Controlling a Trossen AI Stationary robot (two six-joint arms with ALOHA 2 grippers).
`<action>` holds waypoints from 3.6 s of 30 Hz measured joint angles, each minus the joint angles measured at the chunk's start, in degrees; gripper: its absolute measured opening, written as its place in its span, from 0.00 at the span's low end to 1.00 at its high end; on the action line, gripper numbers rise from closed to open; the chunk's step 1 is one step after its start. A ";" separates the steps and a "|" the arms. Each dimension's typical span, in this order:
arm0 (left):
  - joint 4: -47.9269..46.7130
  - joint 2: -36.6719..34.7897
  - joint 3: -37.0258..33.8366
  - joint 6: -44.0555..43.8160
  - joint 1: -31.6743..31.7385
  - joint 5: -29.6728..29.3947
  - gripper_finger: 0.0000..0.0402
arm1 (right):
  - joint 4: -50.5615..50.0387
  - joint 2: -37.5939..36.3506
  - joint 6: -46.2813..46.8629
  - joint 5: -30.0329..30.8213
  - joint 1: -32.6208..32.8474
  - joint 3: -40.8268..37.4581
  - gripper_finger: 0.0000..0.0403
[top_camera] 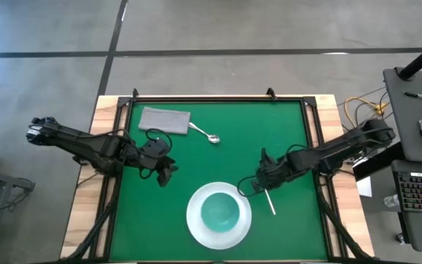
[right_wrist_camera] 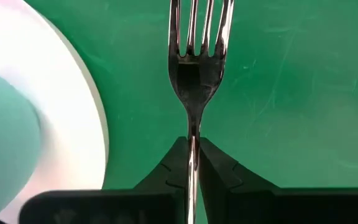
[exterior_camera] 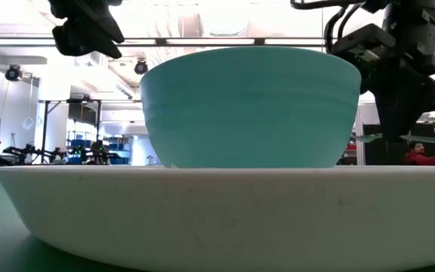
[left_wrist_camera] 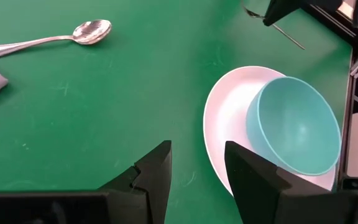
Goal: Pick and place plate/cup/fork/spoon on tray
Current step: Move the silver fork to the right side of the white plate, then put the silver spoon into the green bowl
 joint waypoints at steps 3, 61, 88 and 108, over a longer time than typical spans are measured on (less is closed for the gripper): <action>0.05 0.00 0.00 -0.02 0.00 0.25 0.33 | 0.04 0.38 -0.11 -0.01 0.01 0.04 0.03; 0.41 0.00 0.00 -0.34 -0.02 2.50 0.33 | 13.35 15.10 33.79 3.55 14.29 2.89 0.03; 1.06 0.36 1.57 5.97 0.83 7.36 0.33 | 4.44 9.08 23.79 16.04 14.64 8.90 0.32; -1.56 32.00 21.20 64.02 34.63 27.65 0.33 | -24.86 -14.68 4.64 26.92 10.09 13.13 0.35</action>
